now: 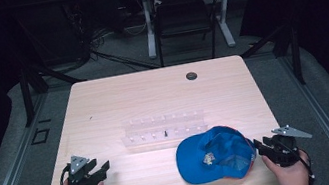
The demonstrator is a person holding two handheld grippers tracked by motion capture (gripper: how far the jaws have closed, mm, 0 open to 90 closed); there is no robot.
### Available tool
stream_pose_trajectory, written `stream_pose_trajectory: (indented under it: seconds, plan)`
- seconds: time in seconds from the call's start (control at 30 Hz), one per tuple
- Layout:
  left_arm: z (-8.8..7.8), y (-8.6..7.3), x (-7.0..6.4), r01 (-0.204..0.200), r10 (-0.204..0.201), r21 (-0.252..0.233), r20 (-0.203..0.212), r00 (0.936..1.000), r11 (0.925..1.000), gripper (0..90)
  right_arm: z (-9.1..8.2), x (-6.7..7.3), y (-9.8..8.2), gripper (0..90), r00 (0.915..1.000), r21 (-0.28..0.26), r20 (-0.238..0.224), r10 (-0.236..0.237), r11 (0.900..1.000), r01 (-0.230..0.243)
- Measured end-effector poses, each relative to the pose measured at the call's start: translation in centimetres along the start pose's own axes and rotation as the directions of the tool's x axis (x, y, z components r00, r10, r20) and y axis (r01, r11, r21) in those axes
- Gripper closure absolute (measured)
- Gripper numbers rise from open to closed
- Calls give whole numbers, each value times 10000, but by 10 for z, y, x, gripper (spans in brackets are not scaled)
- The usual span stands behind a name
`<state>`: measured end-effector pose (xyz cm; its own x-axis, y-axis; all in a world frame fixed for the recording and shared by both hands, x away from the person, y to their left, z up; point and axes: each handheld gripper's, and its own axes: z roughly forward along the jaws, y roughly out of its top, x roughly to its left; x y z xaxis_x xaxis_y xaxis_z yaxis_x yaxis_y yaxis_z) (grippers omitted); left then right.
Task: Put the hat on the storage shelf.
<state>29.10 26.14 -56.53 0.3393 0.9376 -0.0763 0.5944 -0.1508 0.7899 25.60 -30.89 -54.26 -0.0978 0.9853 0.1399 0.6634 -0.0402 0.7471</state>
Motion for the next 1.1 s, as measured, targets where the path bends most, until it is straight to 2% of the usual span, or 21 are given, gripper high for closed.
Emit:
stream_pose_trajectory:
  seconds: [0.13, 0.27, 0.43, 0.5, 0.6, 0.67, 0.7, 0.8, 0.93, 1.1]
  plan:
    - [-1, 1, 0, -20, 20, -22, 22, 10000, 10000, 468, -3, 0, 3, 591, 9996, 117, 2, -274, 9996, 274]
    - [-1, 0, -1, -41, 41, -57, 45, 10000, 10000, 468, -4, -1, 6, 586, 9997, 61, -218, -63, 10000, 64]
    - [0, 0, -2, -61, 61, -52, 88, 9999, 10000, 468, 0, -1, 14, 619, 9990, 613, -447, -37, 9981, 65]
    - [0, 0, -2, -56, 56, -51, 84, 9999, 10000, 468, 2, -1, 16, 641, 9988, 710, -490, 81, 9975, -46]
    - [1, 0, -2, -68, 68, -25, 81, 9999, 10000, 469, 3, 0, 19, 642, 9988, 811, -484, -45, 9967, 84]
    - [1, 0, -2, -94, 94, 12, 77, 9999, 10000, 469, 7, 0, 22, 629, 9983, 1187, -563, -140, 9927, 207]
    - [0, 0, -3, -121, 120, 60, 67, 9999, 9999, 469, 7, 0, 22, 629, 9983, 1187, -563, -140, 9927, 207]
    - [1, 0, -3, -103, 103, 38, 106, 9999, 9999, 468, 15, -2, 25, 605, 9981, 1747, -556, -277, 9839, 371]
    - [1, 0, -3, -108, 108, 46, 99, 9999, 9999, 468, 21, -5, 26, 612, 9988, 2065, -444, -214, 9780, 302]
    - [1, -1, -3, -130, 129, 77, 107, 9999, 9999, 468, 27, -7, 27, 617, 9982, 2491, -547, -229, 9678, 358]
